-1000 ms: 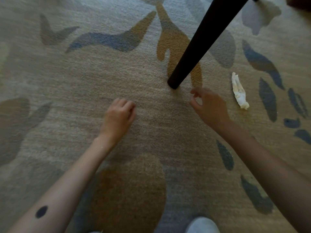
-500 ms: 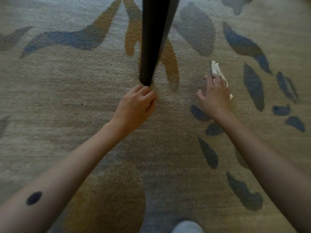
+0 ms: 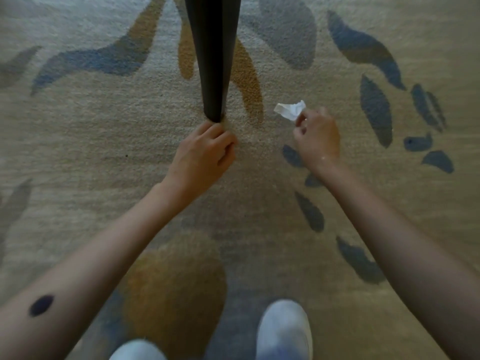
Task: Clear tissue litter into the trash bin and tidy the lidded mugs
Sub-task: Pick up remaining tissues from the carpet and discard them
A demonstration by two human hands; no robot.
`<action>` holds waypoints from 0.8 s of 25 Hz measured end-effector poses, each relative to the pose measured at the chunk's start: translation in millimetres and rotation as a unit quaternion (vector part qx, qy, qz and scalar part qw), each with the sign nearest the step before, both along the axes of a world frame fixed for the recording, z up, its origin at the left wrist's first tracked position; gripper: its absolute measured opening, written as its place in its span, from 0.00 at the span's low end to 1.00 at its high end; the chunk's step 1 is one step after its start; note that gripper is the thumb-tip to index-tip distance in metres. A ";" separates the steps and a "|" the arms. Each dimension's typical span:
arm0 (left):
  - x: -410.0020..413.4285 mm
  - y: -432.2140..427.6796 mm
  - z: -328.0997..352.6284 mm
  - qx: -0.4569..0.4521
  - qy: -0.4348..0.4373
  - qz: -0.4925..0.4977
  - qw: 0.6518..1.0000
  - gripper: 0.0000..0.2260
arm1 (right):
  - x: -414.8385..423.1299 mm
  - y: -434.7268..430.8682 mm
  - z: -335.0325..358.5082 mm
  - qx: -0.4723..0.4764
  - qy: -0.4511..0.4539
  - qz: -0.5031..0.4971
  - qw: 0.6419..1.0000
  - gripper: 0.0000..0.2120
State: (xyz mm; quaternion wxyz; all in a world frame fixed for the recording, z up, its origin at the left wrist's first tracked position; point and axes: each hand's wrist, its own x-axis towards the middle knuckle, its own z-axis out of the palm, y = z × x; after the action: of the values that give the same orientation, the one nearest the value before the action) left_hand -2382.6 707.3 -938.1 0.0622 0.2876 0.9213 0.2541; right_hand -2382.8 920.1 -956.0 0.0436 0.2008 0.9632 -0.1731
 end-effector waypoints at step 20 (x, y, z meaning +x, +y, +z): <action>70.5 -115.1 623.2 0.054 0.100 0.155 0.981 0.06 | 66.1 -164.2 628.9 -0.159 0.097 0.146 0.972 0.03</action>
State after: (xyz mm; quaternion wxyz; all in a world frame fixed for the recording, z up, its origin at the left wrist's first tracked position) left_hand -2312.2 592.2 -314.9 -0.0862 0.1684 0.9412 0.2800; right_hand -2316.7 755.9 -327.1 0.0064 0.0304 0.9419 -0.3344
